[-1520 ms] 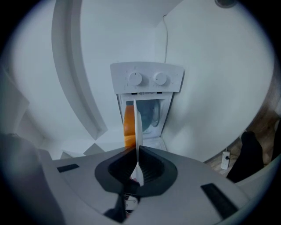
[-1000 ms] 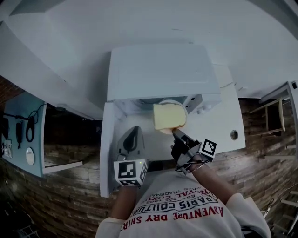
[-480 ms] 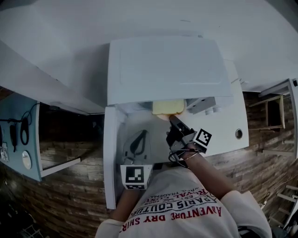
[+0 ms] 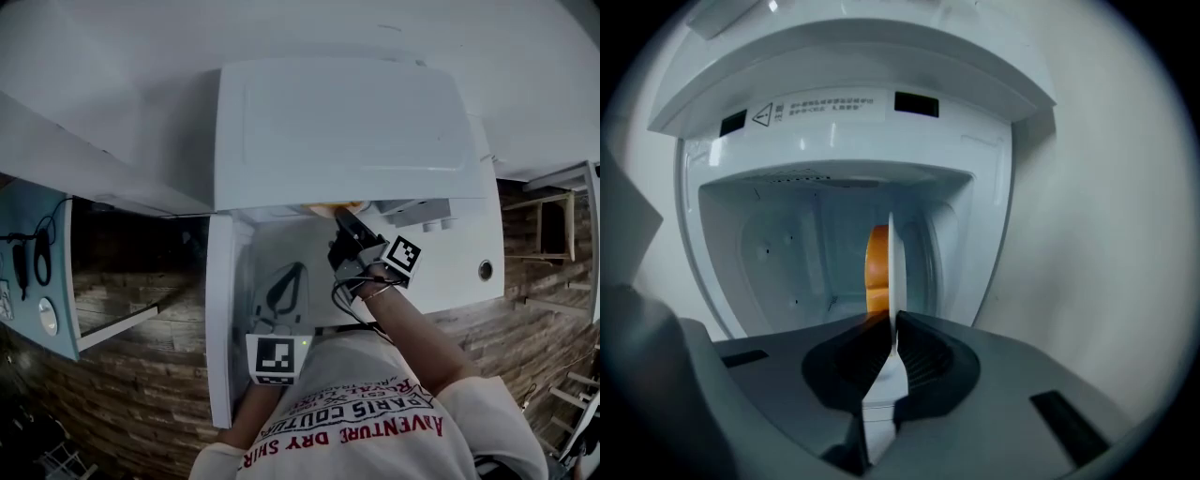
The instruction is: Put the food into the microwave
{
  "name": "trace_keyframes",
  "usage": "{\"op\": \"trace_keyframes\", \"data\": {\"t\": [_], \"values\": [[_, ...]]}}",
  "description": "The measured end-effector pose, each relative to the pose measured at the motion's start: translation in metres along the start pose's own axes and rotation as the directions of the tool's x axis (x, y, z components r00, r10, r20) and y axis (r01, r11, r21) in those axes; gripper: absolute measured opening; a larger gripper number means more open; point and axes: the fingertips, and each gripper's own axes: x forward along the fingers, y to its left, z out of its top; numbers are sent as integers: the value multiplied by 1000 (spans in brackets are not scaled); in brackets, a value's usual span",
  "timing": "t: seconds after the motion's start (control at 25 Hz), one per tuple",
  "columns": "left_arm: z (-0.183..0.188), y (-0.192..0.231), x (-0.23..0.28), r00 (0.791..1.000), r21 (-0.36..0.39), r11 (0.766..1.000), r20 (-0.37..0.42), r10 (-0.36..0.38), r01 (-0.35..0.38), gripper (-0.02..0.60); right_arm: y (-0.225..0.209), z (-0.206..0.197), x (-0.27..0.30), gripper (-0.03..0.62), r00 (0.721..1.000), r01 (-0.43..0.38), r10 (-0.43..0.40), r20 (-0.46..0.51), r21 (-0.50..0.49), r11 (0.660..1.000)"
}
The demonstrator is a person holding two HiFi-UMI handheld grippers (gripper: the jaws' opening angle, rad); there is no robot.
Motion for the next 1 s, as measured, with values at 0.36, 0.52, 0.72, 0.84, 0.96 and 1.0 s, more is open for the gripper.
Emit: {"op": "trace_keyframes", "data": {"t": [0.36,0.52,0.72,0.84,0.96,1.0], "values": [[-6,-2,3,1000,-9,1000,-19,-12,12,8,1,4,26,26,999,41,-41,1,-60,997],[-3,-6,2,1000,-9,1000,-12,-19,19,8,4,1,28,26,997,77,-81,-18,-176,981],[1,-4,1,1000,9,1000,-1,-11,11,8,13,-3,30,97,985,112,-155,-73,-413,904],[4,2,-1,1000,8,1000,5,6,-6,8,20,-13,34,210,971,82,-184,-151,-513,854],[7,3,-2,1000,12,1000,11,12,-12,8,19,-22,34,238,942,64,-246,-226,-600,797],[8,3,-2,1000,16,1000,15,14,-15,8,18,-25,33,238,929,58,-272,-250,-628,776]]}}
